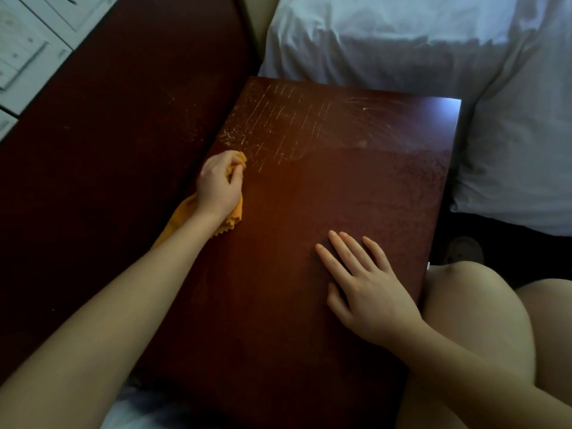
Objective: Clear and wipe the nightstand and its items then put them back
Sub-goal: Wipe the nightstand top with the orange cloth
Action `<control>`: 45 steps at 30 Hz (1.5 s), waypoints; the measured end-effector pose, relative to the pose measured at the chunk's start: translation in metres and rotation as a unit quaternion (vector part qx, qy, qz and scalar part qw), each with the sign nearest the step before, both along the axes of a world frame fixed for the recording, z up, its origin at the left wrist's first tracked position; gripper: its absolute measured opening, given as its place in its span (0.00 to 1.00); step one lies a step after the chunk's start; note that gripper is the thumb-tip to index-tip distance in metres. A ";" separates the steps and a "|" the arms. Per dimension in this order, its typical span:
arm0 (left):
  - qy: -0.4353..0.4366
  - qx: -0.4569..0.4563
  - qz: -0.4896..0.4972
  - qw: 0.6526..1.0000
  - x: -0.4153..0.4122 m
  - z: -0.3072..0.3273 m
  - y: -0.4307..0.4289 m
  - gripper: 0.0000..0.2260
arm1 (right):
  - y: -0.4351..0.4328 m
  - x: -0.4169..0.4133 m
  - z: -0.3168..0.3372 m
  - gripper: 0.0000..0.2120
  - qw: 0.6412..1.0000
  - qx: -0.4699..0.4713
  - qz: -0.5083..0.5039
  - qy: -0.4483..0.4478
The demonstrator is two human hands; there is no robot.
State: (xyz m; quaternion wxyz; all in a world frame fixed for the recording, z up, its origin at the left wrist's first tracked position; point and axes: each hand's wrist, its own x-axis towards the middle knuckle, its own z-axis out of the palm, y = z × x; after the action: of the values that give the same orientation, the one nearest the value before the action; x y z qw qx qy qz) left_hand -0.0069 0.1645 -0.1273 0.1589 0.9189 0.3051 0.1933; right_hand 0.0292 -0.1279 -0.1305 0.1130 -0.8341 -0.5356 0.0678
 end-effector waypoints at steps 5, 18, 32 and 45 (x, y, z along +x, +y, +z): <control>0.008 -0.016 -0.131 0.991 -0.022 0.000 -0.007 0.04 | 0.000 0.000 -0.001 0.26 1.000 -0.002 -0.001 -0.007; -0.013 0.007 0.050 0.999 0.015 -0.006 -0.037 0.05 | 0.000 0.000 0.001 0.26 1.000 -0.006 0.000 0.004; -0.056 -0.027 0.196 0.979 0.014 -0.005 -0.029 0.06 | 0.001 0.000 0.000 0.26 1.000 -0.004 0.004 0.011; -0.018 -0.021 -0.045 0.999 -0.020 -0.004 -0.064 0.04 | 0.000 0.000 0.006 0.26 1.000 -0.012 0.007 0.013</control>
State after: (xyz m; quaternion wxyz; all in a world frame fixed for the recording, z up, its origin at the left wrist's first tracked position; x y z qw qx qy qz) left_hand -0.0265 0.1006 -0.1313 0.1919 0.9245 0.2647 0.1958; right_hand 0.0292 -0.1275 -0.1246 0.1097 -0.8307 -0.5390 0.0858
